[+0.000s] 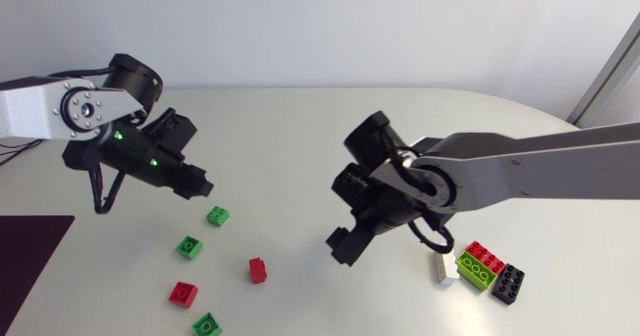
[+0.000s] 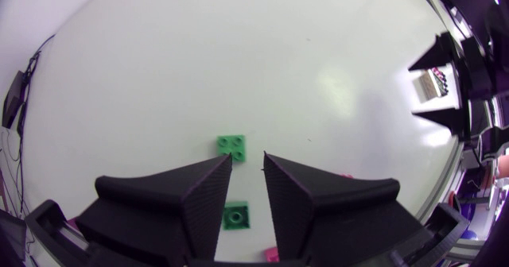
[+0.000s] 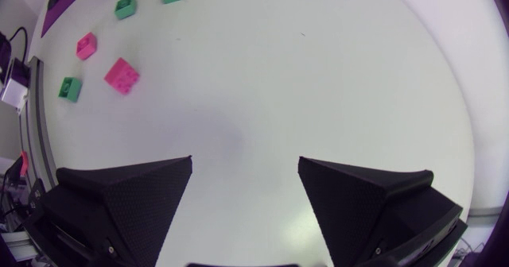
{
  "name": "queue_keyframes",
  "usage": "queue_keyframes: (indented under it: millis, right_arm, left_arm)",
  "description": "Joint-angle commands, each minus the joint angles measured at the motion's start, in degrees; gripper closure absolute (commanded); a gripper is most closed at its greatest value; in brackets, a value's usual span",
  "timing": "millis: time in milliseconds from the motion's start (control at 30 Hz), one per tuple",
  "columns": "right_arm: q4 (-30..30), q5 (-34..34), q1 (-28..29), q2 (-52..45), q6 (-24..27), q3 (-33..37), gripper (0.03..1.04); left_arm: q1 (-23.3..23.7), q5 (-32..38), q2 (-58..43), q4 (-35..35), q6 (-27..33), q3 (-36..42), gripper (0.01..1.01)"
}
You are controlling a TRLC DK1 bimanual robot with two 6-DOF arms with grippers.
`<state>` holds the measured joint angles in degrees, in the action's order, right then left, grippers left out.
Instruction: Sort duplo bricks by size, large to the right and small to the left
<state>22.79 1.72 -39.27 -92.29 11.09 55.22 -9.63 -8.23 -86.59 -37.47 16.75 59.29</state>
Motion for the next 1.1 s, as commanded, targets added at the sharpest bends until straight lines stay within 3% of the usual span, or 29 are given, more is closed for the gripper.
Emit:
queue_keyframes:
  millis: [0,33,100,133,433,600,733,900,1067]
  right_arm:
    - [1.6,0.2,-3.3,-3.3,-1.4,3.4,0.10]
    - [1.6,0.2,-3.9,-4.4,-1.5,4.4,0.10]
    - [1.9,0.2,-5.0,-7.4,-1.5,7.1,0.11]
    - [2.5,0.2,-5.5,-8.7,-1.6,8.5,0.12]
    - [6.0,3.9,-8.8,-15.3,-0.5,16.5,0.13]
    - [10.3,8.0,-8.7,-18.6,1.4,21.9,0.13]
    - [11.9,9.9,-9.2,-22.5,2.0,25.2,0.13]
    - [12.2,12.4,-10.7,-26.4,2.4,28.2,0.13]
    - [16.3,17.4,-11.6,-30.1,3.2,33.6,0.13]
  left_arm:
    - [3.1,-0.2,-7.2,2.1,2.8,2.1,0.515]
    - [3.7,-0.4,-9.2,3.4,3.0,2.9,0.495]
    - [3.8,-0.5,-13.9,6.3,3.5,3.9,0.344]
    - [3.8,-0.6,-16.0,6.8,3.5,4.5,0.315]
    - [1.6,-8.3,-20.6,6.3,4.0,1.9,0.320]
    - [2.4,-11.5,-16.5,0.8,7.5,-1.2,0.321]
    - [5.4,-16.6,-12.9,-8.9,13.4,-2.4,0.325]
    - [9.2,-18.8,-2.8,-16.4,18.0,-4.9,0.325]
    - [8.8,-18.8,9.1,-21.2,19.1,-7.9,0.323]
